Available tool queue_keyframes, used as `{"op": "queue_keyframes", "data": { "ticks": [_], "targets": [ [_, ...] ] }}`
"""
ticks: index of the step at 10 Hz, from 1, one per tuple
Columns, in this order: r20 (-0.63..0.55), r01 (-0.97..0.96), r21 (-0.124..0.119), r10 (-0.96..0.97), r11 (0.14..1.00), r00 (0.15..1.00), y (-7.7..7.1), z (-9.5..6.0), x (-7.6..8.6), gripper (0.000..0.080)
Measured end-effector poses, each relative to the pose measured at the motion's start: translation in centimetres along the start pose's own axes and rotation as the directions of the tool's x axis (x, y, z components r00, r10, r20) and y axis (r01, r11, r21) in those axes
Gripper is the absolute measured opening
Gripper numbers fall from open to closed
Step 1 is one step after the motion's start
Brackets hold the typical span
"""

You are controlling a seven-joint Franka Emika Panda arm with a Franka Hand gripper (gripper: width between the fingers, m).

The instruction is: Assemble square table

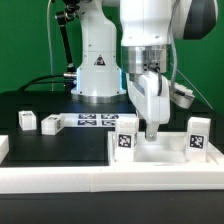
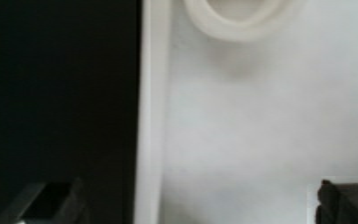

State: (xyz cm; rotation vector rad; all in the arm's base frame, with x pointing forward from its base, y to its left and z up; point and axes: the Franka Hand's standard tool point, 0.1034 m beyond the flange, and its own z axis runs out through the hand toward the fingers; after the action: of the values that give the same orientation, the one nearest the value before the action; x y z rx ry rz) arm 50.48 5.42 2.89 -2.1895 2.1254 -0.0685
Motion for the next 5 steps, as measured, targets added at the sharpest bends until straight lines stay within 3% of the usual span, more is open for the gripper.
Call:
{"op": "queue_keyframes", "data": {
  "ticks": [1, 5],
  "targets": [
    [-0.012, 0.006, 0.027, -0.005, 1.0, 1.0, 0.3, 0.16, 0.15, 0.0649],
    [-0.02, 0.048, 0.016, -0.047, 0.999, 0.999, 0.75, 0.95, 0.58, 0.0649]
  ]
}}
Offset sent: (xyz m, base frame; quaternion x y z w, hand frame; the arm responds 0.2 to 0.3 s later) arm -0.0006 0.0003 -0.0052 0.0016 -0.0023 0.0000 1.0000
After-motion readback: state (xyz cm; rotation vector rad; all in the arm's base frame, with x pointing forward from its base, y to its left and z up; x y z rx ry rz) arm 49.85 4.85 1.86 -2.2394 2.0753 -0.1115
